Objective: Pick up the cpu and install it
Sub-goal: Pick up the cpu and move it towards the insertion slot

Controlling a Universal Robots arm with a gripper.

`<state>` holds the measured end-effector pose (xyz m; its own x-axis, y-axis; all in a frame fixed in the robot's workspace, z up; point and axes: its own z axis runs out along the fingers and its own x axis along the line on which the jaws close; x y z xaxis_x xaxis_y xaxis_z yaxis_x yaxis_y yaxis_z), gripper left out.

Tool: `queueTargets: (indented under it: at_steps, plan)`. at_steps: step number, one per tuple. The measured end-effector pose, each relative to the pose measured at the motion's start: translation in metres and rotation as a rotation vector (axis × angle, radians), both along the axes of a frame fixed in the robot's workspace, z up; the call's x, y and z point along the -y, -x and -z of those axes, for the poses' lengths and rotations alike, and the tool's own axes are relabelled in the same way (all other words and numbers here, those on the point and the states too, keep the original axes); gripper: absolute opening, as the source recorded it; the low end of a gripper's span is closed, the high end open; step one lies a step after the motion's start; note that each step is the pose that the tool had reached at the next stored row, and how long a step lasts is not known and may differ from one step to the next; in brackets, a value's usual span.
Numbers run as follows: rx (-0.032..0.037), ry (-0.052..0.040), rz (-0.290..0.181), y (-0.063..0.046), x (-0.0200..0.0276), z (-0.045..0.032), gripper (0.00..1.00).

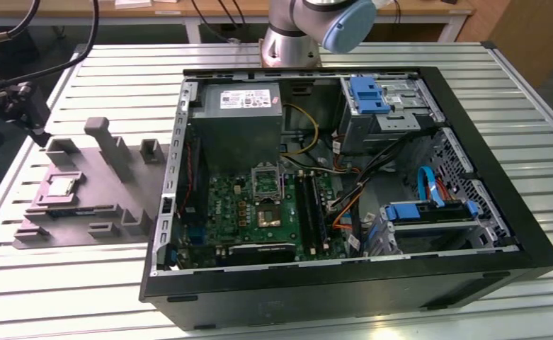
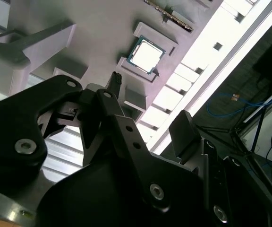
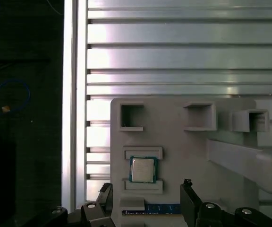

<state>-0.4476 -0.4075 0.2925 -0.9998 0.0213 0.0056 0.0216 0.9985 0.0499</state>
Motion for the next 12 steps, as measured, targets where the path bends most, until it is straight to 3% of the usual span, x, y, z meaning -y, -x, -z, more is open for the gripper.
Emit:
queueTargets:
  at_steps: [12]
  plan:
    - [-0.0001,-0.0003,0.000,0.000,0.0021,0.0214,0.67]
